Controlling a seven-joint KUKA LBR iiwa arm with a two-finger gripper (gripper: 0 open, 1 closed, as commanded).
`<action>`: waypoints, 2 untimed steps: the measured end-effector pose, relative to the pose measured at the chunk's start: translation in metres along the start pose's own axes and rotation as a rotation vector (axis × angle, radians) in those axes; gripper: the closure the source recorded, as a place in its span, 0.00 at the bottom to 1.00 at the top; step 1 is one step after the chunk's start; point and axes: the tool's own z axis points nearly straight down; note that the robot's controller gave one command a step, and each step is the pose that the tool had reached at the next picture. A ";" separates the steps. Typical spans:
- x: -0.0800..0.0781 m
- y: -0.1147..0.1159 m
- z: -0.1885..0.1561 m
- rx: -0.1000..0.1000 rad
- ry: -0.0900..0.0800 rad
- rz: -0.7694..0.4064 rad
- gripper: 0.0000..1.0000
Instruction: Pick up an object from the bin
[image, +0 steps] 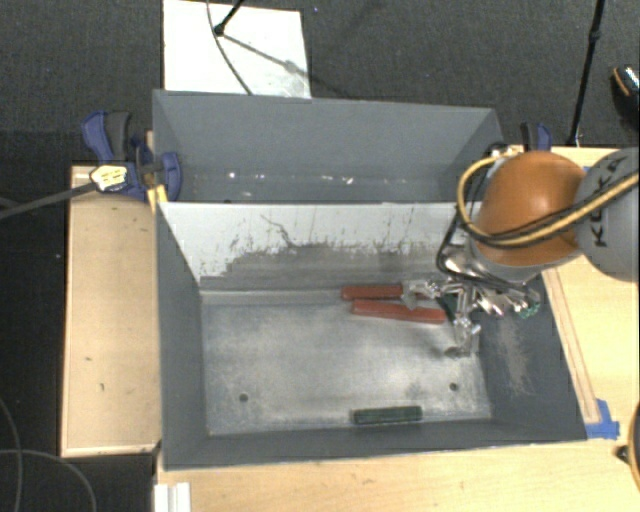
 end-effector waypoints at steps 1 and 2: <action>-0.008 0.005 0.017 0.003 0.001 0.181 0.00; -0.008 0.004 0.016 0.004 -0.001 0.185 1.00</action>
Offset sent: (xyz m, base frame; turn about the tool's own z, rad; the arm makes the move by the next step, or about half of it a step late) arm 0.0030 0.0077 -0.0175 0.1806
